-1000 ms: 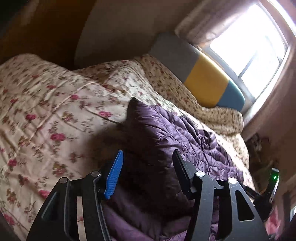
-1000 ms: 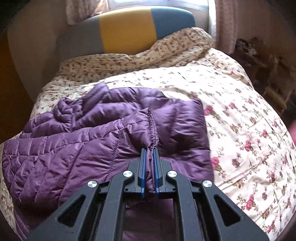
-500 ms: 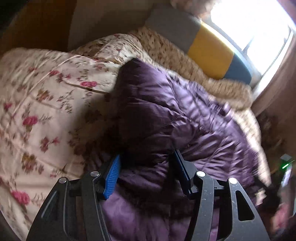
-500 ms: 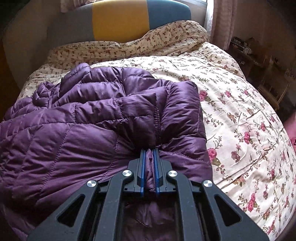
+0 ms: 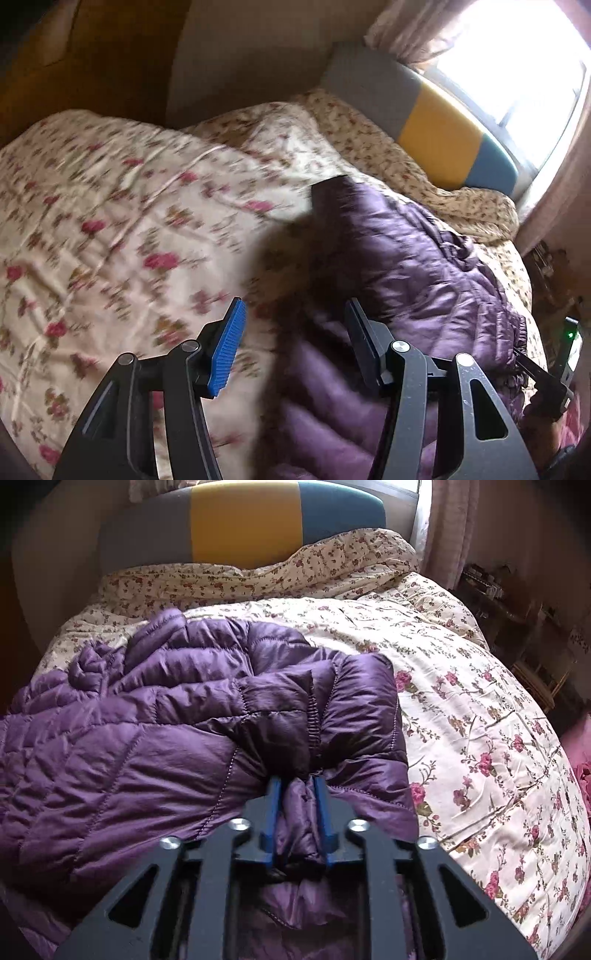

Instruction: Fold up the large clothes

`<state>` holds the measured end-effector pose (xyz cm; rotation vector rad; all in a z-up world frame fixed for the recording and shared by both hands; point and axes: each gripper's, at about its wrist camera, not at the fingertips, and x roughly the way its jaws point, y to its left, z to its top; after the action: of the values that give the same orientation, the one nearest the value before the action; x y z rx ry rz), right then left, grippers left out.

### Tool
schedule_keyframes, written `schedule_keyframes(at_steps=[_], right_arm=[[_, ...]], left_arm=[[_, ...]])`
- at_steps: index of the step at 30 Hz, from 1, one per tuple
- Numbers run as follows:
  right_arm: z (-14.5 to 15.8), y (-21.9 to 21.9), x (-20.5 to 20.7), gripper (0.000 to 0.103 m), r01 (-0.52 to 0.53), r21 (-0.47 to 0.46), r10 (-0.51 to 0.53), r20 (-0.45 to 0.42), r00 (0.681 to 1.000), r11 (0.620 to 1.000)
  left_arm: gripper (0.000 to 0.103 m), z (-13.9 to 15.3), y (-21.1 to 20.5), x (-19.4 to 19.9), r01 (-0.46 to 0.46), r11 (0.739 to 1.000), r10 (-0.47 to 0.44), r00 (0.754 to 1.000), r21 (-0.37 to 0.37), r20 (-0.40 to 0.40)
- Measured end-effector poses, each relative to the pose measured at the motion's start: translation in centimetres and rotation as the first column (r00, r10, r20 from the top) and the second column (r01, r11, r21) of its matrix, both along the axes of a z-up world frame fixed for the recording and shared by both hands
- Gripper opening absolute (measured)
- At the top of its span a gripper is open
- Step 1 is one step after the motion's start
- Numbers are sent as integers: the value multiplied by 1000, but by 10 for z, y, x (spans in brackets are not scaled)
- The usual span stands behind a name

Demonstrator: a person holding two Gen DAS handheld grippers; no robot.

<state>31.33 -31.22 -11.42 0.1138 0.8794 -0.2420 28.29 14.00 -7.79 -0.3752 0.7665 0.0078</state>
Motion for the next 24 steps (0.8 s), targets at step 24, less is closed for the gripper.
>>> schedule_keyframes(at_steps=[24], right_arm=[[-21, 74, 41, 75, -252, -2, 252, 8, 968, 968]], left_arm=[[58, -42, -68, 88, 119, 991, -114, 991, 68, -70]])
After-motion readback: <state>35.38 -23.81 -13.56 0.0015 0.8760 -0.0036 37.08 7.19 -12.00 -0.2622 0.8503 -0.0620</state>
